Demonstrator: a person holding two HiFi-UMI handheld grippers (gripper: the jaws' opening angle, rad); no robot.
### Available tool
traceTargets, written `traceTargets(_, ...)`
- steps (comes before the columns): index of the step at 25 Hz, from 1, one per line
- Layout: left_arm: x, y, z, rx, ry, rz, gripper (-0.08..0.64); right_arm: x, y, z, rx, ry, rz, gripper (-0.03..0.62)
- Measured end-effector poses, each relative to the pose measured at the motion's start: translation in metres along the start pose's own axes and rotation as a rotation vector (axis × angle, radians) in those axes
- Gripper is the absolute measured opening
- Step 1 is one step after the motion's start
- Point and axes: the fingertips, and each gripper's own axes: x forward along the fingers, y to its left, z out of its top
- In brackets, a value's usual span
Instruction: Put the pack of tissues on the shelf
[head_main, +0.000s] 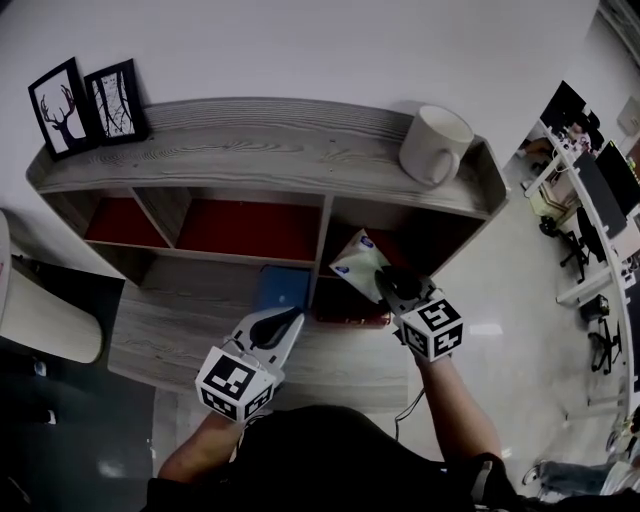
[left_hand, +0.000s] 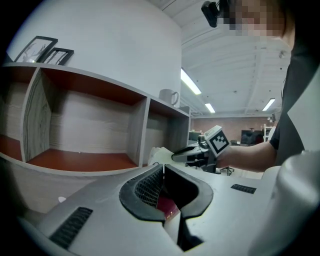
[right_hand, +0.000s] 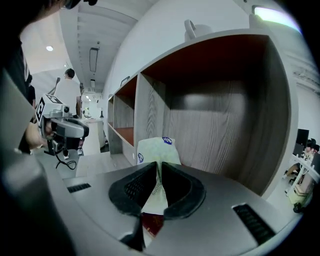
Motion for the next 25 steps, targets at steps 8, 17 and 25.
traceTargets(8,0.01,0.009,0.001,-0.009,-0.007,0.028,0.021,0.029,-0.023,0.001,-0.026,0.057,-0.02,0.04)
traceTargets(17,0.01,0.018,-0.002,-0.029,-0.008,0.046,0.021,0.053,-0.033,-0.003,-0.042,0.128,-0.032,0.043)
traceTargets(25,0.005,0.017,-0.004,-0.035,-0.008,0.033,0.021,0.04,-0.037,0.014,-0.052,0.063,-0.088,0.103)
